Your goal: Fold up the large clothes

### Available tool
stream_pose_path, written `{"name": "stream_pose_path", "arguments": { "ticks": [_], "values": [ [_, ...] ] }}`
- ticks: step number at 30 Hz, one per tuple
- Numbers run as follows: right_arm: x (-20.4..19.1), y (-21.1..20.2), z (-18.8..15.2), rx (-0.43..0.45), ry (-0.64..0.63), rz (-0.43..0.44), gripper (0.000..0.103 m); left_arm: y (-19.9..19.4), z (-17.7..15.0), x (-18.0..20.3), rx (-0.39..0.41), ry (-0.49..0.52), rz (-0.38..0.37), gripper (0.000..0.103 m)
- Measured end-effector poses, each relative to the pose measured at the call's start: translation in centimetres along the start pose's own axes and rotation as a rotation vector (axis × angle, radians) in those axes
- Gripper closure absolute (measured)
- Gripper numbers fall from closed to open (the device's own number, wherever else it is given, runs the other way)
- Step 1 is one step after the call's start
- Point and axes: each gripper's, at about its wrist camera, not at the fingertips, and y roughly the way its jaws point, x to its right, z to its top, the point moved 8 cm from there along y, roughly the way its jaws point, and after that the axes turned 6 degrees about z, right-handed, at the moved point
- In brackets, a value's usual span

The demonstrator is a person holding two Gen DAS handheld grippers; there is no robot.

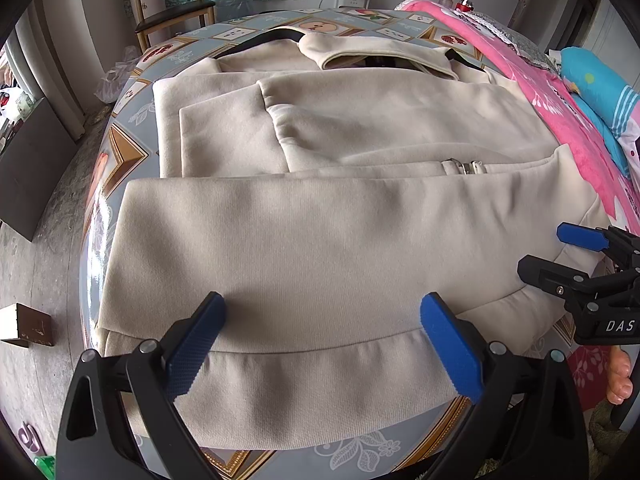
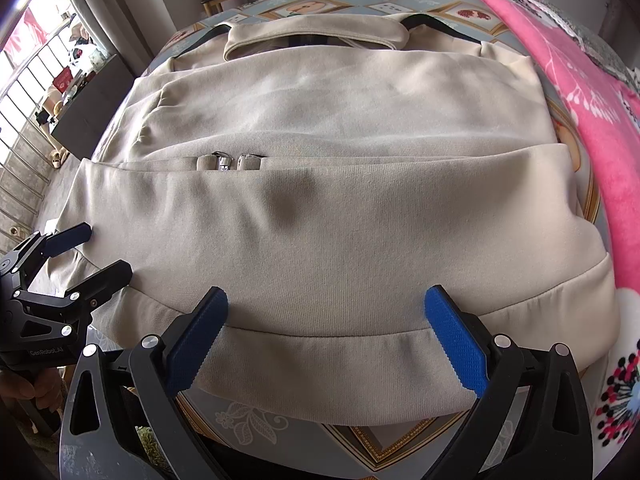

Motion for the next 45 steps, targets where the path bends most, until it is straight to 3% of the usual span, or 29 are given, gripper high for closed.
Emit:
{"name": "stream_pose_path", "arguments": {
  "ticks": [18,26,39,45],
  "values": [
    [0.3,-0.4,0.3,0.012,0.018,0.009,0.007,-0.2,0.0,0.1,0.011,0.004,-0.002,0.007],
    [-0.1,-2.5,1.6,0.085,0.024,0.044,0.007,-3.4,1.1,-1.2,0.118,-0.014,-0.019,0.007],
    [-1.1,-3.3,2.9,0.124,0.029,0.096,0.008,-7.4,2.0,-6.0,0.247,-0.069,0.079,0.007],
    [-2.4,-3.2,3.1,0.124,-0.001,0.123,0.008,-7.7,1.3,-7.4,0.261,-0.071,0.102,0.007]
  ]
}}
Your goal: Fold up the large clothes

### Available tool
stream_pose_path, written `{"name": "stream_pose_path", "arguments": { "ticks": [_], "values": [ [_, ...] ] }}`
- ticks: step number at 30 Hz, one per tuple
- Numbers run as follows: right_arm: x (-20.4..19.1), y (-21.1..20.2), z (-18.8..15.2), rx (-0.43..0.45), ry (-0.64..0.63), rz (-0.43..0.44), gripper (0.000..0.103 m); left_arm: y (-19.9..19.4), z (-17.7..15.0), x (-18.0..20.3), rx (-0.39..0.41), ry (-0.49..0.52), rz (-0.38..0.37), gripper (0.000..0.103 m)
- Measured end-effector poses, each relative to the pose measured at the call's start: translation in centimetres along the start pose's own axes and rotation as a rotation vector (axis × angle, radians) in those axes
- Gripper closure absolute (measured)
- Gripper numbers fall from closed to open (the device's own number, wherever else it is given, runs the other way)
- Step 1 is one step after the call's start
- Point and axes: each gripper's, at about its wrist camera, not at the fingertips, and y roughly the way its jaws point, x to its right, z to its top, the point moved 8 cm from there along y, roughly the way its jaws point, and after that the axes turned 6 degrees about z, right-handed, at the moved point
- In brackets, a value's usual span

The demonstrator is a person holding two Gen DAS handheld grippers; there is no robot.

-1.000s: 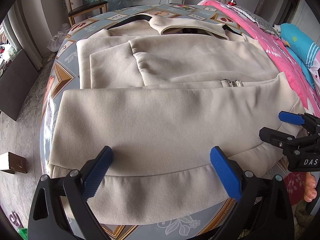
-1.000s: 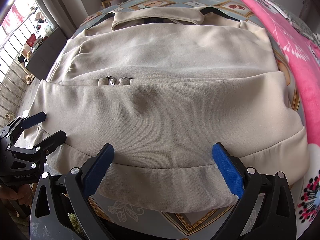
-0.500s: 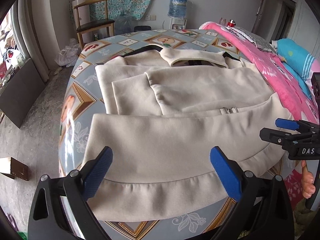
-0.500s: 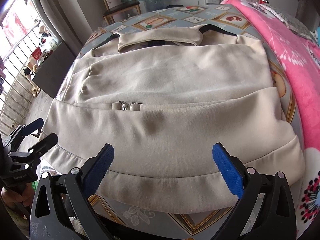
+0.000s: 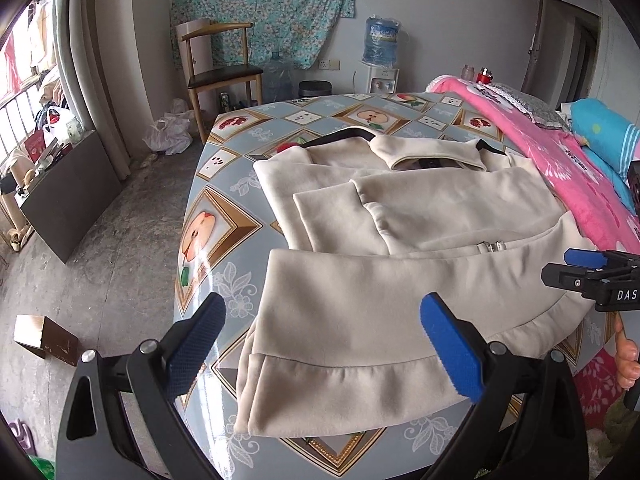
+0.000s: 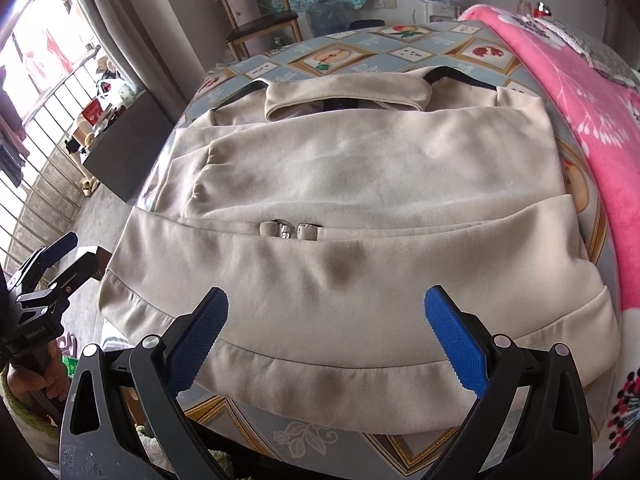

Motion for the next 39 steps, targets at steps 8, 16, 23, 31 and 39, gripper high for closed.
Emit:
{"name": "stream_pose_path", "arguments": {
  "ticks": [8,16,23,31,39],
  "values": [
    [-1.8,1.8,-0.6,-0.044,-0.089,-0.009,0.013,0.7,-0.8,-0.5,-0.016,-0.008,-0.009,0.009],
    [-1.7,2.6,-1.6,-0.075,-0.102,-0.029,0.029,1.4,-1.3,-0.6,-0.028,0.007,-0.014,0.014],
    [-0.8,3.6,-2.6,-0.1,-0.108,-0.033,0.036,2.1,-1.5,-0.7,-0.04,0.008,-0.037,0.022],
    [-0.8,3.8,-2.3,-0.109,-0.12,-0.034,0.037,3.3,-1.1,-0.8,-0.069,-0.06,-0.125,0.046],
    [-0.8,3.8,-2.4,-0.109,-0.113,-0.038,0.037,6.6,1.5,-3.1,-0.131,-0.143,-0.234,0.048]
  ]
}}
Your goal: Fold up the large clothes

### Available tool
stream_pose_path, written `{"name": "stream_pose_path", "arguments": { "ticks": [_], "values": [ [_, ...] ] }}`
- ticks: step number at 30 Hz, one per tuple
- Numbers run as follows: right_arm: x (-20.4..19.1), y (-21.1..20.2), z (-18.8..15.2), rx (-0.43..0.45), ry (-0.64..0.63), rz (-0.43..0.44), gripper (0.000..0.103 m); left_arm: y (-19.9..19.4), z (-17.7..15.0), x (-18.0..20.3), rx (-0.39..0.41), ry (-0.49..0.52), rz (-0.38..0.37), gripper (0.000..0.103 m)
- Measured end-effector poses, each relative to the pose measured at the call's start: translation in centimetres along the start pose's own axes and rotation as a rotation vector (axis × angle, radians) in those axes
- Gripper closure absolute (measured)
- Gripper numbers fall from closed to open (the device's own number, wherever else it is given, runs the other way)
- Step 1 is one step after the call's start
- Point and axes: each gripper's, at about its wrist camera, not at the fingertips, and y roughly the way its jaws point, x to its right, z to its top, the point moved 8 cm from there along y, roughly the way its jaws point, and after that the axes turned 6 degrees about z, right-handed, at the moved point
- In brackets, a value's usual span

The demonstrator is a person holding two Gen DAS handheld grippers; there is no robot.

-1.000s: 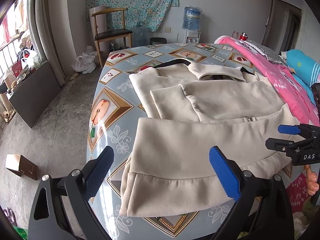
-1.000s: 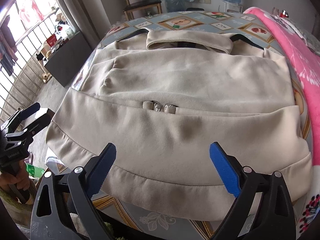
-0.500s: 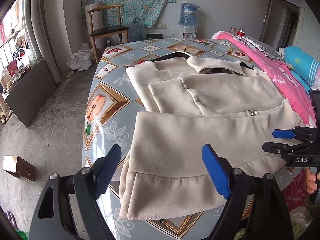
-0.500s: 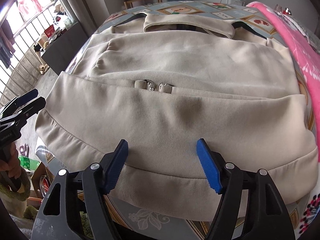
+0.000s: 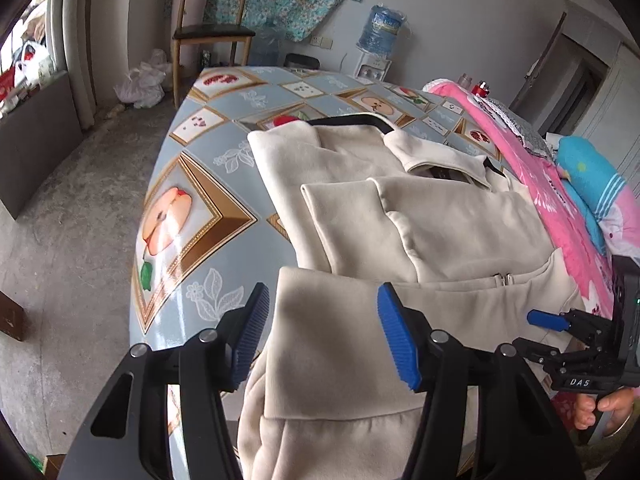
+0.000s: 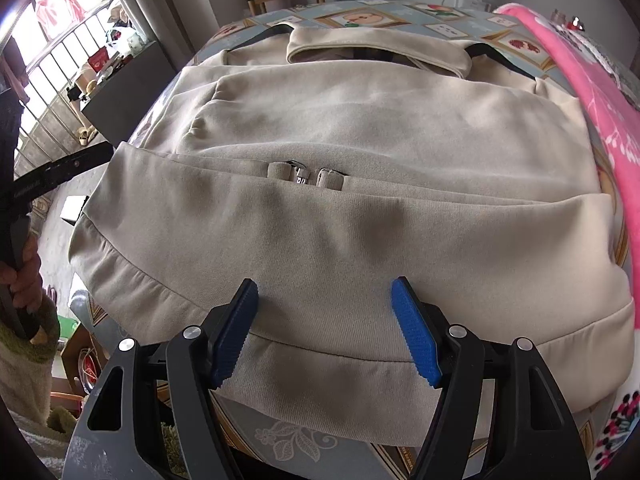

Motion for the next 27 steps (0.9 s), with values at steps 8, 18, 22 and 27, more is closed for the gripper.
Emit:
{"name": "stream_pose_path", "arguments": {
  "ticks": [8,18,22,27],
  "values": [
    [0.0,0.0,0.1,0.002,0.007,-0.002,0.037,3.1,-0.1,-0.9,-0.127,-0.05,-0.207,0.05],
    [0.1,0.0,0.1,-0.001,0.005,-0.003,0.037,-1.6,-0.4,0.8,-0.022,0.028,-0.377,0.06],
    [0.1,0.1,0.1,0.0,0.009,-0.007,0.037,-1.7,-0.5,1.6,-0.031,0.058,-0.408,0.06],
    [-0.1,0.1,0.1,-0.001,0.013,-0.012,0.037,-0.2,-0.9,2.4,-0.062,0.134,-0.33,0.06]
  ]
}}
